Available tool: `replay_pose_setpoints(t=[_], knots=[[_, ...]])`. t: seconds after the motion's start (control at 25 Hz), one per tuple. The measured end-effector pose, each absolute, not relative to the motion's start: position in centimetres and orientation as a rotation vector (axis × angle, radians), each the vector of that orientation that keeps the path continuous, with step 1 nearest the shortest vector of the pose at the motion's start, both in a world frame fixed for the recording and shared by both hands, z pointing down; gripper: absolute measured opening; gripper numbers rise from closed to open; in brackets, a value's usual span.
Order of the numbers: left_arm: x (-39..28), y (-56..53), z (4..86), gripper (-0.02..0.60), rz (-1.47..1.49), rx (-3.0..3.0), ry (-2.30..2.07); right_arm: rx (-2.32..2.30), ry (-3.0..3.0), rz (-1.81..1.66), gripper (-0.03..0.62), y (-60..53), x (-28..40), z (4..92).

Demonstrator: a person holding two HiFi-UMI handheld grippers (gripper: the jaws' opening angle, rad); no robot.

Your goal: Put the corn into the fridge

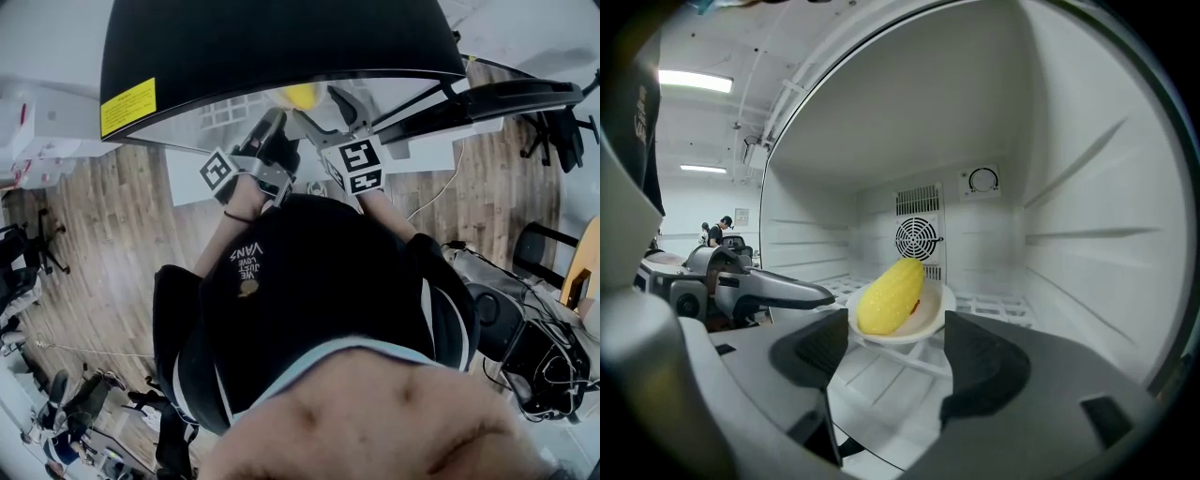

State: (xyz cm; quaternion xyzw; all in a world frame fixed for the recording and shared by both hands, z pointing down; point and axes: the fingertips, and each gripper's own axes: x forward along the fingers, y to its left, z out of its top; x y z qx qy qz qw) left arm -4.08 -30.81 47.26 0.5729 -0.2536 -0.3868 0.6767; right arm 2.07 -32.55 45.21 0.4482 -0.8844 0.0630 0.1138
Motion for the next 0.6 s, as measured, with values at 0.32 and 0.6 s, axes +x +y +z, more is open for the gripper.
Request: replay_pose_setpoints(t=[0.32,0.6], knots=[[-4.09,-30.77,47.18,0.089,-0.87,1.285,-0.565,1.313,-2.596,0.185,0.327,-32.85,1.88,45.18],[-4.03,-30.78,47.21,0.089,-0.87,1.29,-0.556,1.323,-2.592,0.193,0.327,-32.88,1.95,45.24]])
